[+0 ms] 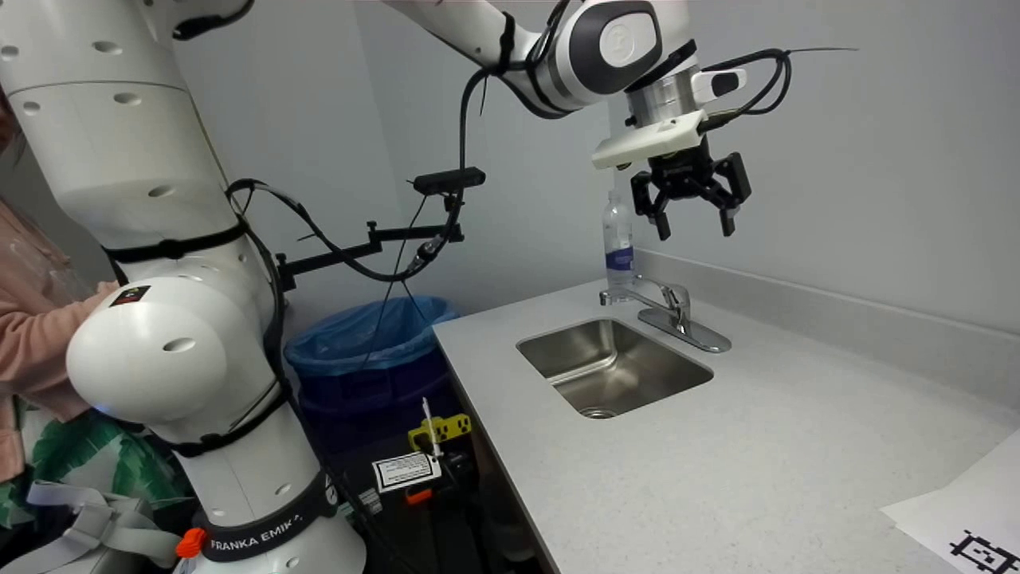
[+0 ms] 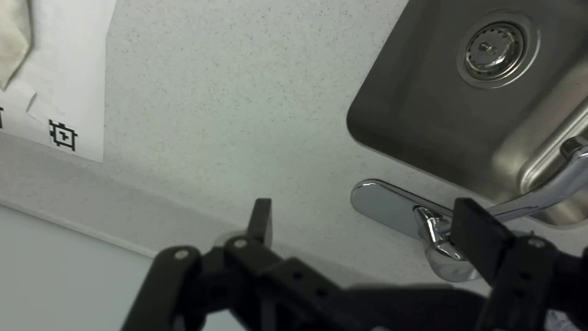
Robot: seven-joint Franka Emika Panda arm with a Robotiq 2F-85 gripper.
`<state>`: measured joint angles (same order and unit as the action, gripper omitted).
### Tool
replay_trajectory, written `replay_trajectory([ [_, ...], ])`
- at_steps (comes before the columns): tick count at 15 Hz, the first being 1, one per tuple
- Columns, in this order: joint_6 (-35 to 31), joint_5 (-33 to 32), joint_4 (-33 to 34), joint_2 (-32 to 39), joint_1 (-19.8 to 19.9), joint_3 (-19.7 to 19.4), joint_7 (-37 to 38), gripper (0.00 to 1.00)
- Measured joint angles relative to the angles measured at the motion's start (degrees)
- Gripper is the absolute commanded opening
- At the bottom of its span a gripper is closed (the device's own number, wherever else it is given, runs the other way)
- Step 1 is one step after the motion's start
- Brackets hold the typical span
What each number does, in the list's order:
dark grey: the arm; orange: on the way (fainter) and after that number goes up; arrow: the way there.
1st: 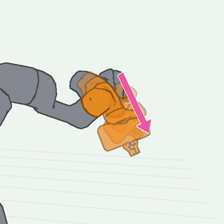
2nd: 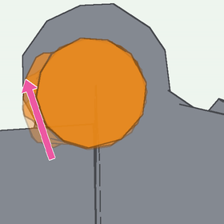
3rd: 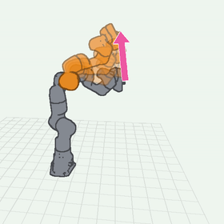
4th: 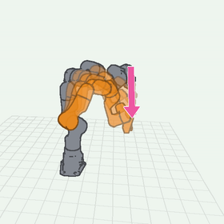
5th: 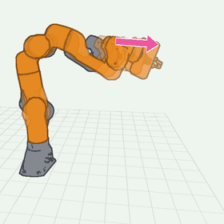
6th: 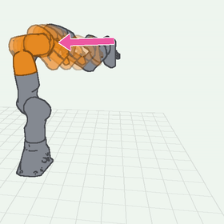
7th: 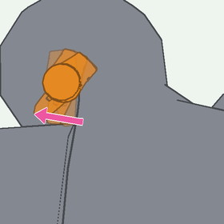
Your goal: Turn the tap nozzle to the left and the tap handle to the right
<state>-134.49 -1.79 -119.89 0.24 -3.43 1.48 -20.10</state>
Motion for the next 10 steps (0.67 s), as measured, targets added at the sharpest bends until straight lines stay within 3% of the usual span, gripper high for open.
replay_trajectory([
  [10,-2.64,0.32,-0.19,2.43,-2.82,5.76,1.41,1.00],
])
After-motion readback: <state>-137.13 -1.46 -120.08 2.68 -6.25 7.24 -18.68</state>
